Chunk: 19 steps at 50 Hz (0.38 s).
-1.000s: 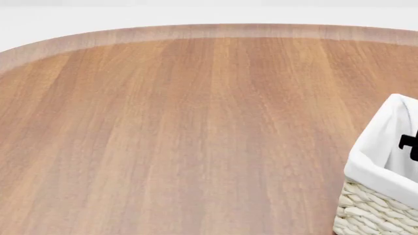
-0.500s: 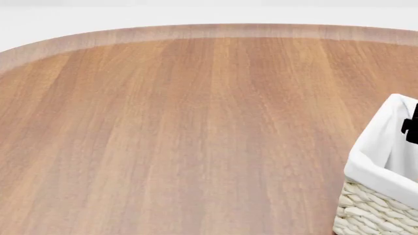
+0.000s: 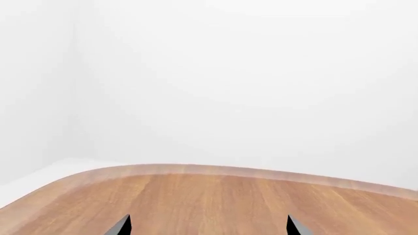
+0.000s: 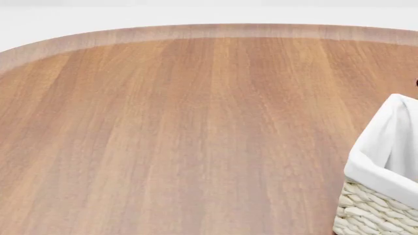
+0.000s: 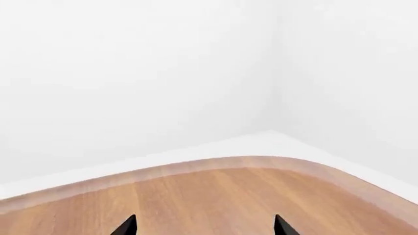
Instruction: Pick up the ketchup, and put it in the basket.
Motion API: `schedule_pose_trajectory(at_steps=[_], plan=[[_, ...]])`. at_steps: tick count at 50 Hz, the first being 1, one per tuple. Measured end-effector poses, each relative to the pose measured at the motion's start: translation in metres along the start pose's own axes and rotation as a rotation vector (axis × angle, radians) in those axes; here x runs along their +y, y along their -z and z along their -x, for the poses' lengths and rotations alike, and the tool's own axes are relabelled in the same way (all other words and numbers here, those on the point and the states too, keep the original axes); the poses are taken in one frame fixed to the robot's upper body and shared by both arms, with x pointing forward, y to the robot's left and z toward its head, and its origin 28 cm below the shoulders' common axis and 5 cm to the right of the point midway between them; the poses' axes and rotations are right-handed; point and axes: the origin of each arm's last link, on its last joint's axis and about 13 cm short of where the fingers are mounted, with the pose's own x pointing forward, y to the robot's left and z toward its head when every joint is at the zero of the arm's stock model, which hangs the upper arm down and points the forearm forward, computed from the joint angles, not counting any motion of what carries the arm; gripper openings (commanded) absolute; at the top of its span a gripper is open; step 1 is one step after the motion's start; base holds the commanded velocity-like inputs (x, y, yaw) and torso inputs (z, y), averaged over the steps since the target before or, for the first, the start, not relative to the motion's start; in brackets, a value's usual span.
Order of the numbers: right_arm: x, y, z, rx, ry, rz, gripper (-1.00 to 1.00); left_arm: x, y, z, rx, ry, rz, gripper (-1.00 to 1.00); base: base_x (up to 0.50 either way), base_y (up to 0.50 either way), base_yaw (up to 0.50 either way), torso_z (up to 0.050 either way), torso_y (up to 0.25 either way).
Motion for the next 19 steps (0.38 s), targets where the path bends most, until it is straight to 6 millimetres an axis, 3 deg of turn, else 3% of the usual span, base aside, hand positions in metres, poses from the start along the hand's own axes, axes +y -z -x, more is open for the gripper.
schedule_pose_trajectory(at_steps=[19], plan=[[-0.005, -0.045, 0.033, -0.475, -0.036, -0.179, 1.00, -0.003, -0.010, 0.005, -0.035, 0.021, -0.004, 1.00, 0.00, 0.00, 0.00, 0.000, 0.000]])
